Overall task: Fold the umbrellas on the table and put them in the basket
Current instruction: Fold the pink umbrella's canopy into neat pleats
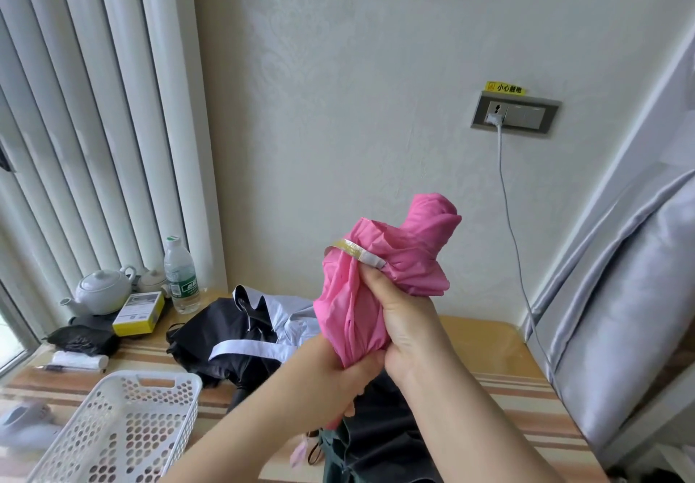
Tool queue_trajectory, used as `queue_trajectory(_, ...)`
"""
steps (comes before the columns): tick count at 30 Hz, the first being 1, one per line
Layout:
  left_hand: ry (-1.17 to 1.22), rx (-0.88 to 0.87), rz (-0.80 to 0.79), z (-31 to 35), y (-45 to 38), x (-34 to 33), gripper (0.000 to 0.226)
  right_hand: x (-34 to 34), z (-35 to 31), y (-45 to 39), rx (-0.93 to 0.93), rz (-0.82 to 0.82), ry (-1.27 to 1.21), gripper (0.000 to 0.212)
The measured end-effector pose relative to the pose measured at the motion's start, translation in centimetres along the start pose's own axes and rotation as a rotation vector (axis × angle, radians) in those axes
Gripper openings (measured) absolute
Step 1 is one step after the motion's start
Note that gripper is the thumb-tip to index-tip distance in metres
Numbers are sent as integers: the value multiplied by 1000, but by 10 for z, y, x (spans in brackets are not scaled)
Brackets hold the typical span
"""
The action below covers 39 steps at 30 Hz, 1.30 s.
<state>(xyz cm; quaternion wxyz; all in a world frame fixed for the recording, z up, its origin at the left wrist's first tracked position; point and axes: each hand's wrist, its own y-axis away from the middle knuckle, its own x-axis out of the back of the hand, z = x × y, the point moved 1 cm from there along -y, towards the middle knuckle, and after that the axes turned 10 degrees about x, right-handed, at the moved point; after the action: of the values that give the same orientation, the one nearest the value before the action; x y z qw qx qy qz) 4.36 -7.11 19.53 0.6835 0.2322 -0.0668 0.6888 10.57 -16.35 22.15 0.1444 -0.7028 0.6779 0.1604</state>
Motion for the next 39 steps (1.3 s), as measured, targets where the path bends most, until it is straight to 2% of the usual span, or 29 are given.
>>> queue_trajectory(2, 264, 27, -196, 2, -1, 8, 19, 0, -3, 1, 19, -60, -28, 48)
queue_trajectory(4, 402, 31, -344, 2, -1, 12, 32, -1, -7, 3, 16, -139, -82, 46)
queue_trajectory(7, 401, -19, -360, 0, 2, 12, 52, 0, -13, 3, -1, -226, -155, 50)
queue_trajectory(9, 367, -29, -257, 2, 2, 8, 54, 2, -14, 1, 6, -224, -151, 50)
queue_trajectory(15, -51, -89, 150, 4, -2, 4, 19, 1, -5, -5, 206, -40, 96, 52)
queue_trajectory(19, -670, -108, 379, 12, -4, -8, 28, -1, -4, -8, 322, 11, 165, 39)
queue_trajectory(21, -786, -104, 440, 11, -4, -17, 36, -1, -5, -8, 358, 18, 178, 29)
queue_trajectory(22, -764, -124, 441, 9, -4, -19, 39, 0, -5, -8, 373, 10, 182, 20)
queue_trajectory(24, -512, -197, 376, 6, -2, -14, 38, 1, -6, -8, 385, -2, 165, 17)
queue_trajectory(25, -314, -186, 275, 4, -3, -8, 41, 1, -8, -8, 375, -2, 143, 20)
queue_trajectory(28, 238, -36, -211, 6, -5, 8, 61, 1, -16, -8, 348, -34, 73, 23)
queue_trajectory(29, 368, -11, -318, 7, -5, 10, 60, 0, -19, -6, 329, -56, 54, 17)
queue_trajectory(31, 513, -20, -408, 13, 1, 12, 44, 1, -21, -6, 287, -113, 40, 4)
queue_trajectory(33, 540, -58, -400, 17, 7, 10, 31, 2, -20, -6, 262, -144, 31, 9)
queue_trajectory(35, 456, -61, -334, 17, 10, 8, 25, 4, -17, -7, 244, -131, 30, 12)
queue_trajectory(37, 269, -76, -182, 18, 10, 5, 18, 6, -14, -10, 239, -81, 62, 12)
queue_trajectory(39, 26, -112, 38, 17, 4, -1, 20, 6, -10, -13, 249, -20, 111, 6)
